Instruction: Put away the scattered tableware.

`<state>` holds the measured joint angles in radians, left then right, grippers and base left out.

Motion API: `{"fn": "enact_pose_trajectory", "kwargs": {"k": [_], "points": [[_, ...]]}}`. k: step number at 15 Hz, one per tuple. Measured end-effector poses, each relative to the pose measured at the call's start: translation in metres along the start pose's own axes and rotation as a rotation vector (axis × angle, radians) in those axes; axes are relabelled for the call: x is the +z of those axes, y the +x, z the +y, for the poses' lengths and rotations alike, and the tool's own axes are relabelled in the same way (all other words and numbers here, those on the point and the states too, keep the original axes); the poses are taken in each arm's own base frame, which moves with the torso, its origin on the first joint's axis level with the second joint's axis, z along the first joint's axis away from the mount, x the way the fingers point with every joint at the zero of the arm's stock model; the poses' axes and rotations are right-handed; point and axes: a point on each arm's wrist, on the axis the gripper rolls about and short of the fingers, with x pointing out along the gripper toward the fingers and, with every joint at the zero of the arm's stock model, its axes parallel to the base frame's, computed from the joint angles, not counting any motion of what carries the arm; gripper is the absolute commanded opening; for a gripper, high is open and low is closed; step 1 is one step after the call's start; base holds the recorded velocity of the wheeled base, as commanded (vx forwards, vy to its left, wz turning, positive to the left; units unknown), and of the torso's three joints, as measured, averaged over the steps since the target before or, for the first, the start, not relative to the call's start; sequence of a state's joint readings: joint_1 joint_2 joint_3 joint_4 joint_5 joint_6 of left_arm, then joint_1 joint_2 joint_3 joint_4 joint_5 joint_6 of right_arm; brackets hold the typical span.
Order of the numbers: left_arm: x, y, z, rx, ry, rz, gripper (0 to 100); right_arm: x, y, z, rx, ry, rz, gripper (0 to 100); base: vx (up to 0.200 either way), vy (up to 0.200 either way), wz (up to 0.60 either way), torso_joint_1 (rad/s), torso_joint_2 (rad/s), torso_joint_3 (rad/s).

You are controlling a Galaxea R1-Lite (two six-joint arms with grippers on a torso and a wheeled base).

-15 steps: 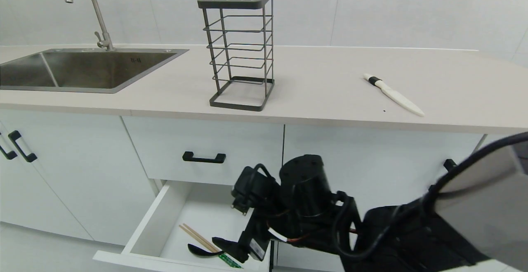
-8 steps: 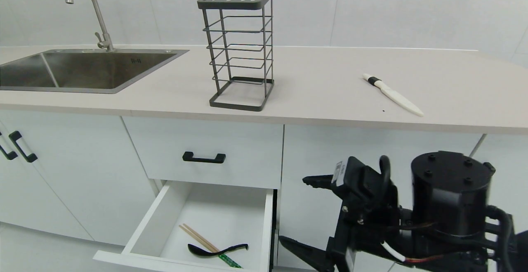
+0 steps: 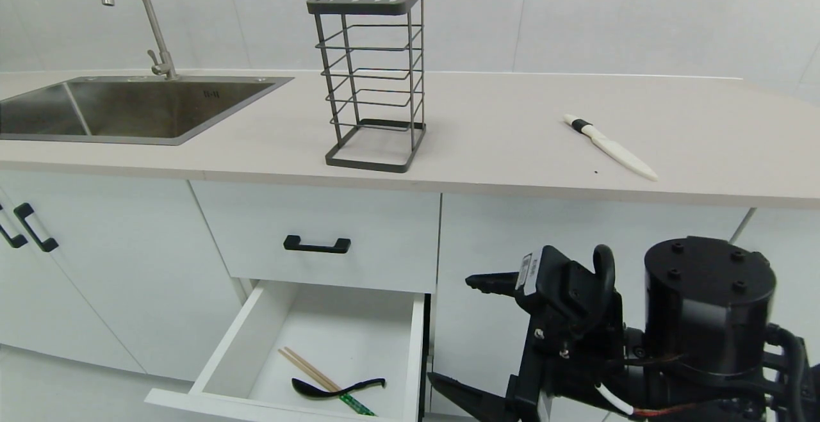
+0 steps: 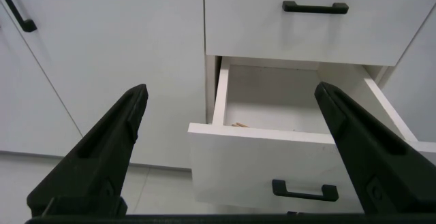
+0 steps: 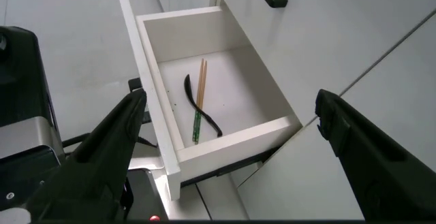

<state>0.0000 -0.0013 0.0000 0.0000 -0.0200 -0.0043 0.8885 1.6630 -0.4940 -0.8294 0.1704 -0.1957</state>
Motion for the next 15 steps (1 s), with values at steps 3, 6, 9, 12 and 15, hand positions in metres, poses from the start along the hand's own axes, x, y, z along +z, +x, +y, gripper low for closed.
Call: {"fn": "enact_pose_trajectory", "kwargs": {"k": [3,6,9,12,15], "points": [[0.000,0.000,0.000,0.000,-0.001,0.000,100,0.002,-0.008,0.001,-0.003,-0.003,-0.014,100,0.000,0.000,0.00,0.000,0.00,0.000],[0.000,0.000,0.000,0.000,-0.001,0.000,100,-0.002,-0.029,0.005,-0.010,-0.004,-0.020,100,0.000,0.000,0.00,0.000,0.00,0.000],[0.000,0.000,0.000,0.000,0.000,0.000,100,0.002,-0.060,0.005,-0.047,0.000,-0.084,100,0.000,0.000,0.00,0.000,0.00,0.000],[0.000,0.000,0.000,0.000,0.000,0.000,100,-0.014,-0.106,0.008,-0.108,0.020,-0.111,100,0.000,0.000,0.00,0.000,0.00,0.000],[0.000,0.000,0.000,-0.001,-0.002,0.000,100,-0.040,-0.161,0.019,-0.230,0.046,-0.138,100,0.000,0.000,0.00,0.000,0.00,0.000]]}}
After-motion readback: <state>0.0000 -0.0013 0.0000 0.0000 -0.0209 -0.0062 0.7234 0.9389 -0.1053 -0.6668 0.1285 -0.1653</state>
